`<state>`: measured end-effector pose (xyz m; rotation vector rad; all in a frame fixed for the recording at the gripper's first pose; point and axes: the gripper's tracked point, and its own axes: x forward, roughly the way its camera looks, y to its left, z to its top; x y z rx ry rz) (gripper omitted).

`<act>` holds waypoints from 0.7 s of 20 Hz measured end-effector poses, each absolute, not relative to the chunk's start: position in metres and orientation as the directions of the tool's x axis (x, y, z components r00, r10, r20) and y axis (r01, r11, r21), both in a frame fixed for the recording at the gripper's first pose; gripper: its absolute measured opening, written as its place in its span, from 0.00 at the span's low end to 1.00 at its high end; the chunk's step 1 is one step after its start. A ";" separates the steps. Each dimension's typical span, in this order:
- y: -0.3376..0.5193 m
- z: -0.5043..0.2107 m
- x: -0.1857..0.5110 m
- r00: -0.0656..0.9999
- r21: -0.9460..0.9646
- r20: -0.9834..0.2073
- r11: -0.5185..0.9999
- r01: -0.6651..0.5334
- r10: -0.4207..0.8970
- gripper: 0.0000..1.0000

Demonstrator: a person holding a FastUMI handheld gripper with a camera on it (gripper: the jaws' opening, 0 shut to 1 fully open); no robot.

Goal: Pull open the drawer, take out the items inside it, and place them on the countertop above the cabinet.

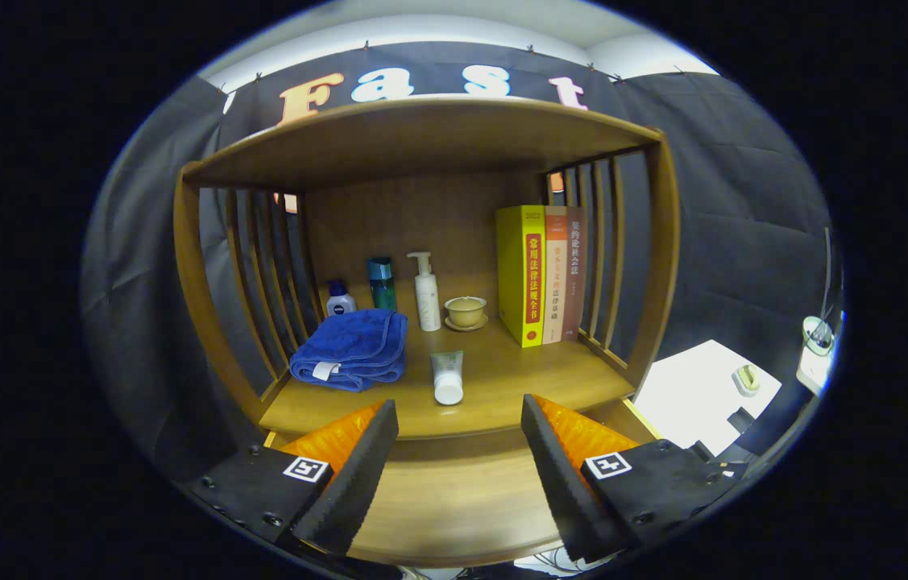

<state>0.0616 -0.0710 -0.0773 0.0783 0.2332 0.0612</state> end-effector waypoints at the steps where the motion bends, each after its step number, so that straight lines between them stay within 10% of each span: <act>1: -0.075 -0.079 0.050 0.975 0.089 -0.215 0.995 -0.045 0.064 1.00; 14: -0.094 -0.164 -0.055 0.981 -0.005 -0.187 0.999 -0.054 0.052 0.99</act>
